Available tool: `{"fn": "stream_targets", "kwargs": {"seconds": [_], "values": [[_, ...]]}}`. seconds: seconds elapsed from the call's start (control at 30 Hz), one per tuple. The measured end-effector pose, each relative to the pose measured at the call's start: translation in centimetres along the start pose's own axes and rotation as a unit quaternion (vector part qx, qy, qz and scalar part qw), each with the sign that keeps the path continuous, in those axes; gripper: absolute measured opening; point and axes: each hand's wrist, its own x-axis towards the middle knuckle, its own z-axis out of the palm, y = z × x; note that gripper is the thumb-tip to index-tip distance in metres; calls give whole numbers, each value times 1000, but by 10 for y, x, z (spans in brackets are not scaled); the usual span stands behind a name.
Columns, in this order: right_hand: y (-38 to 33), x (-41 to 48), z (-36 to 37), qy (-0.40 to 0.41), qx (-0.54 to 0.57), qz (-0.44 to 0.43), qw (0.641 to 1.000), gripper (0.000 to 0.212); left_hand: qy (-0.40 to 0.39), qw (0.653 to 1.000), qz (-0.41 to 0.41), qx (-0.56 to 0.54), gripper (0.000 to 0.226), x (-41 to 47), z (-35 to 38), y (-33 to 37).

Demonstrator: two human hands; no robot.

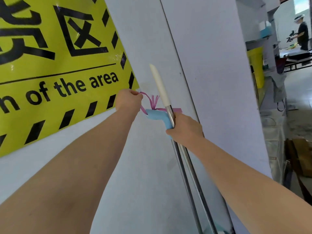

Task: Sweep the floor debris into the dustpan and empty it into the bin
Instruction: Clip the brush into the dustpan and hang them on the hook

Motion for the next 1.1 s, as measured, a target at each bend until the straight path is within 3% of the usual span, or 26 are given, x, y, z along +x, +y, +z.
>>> {"fn": "stream_targets", "kwargs": {"seconds": [0.43, 0.8, 1.1], "values": [[10, 76, 10, -68, 19, -37, 997, 36, 25, 984, 46, 170, 12, 64, 37, 4], [23, 96, 16, -103, 9, -38, 994, 34, 39, 915, 117, 385, 17, 78, 58, -2], [29, 80, 25, -116, 9, -17, 993, 33, 13, 897, 130, 422, 16, 59, 51, -18]]}}
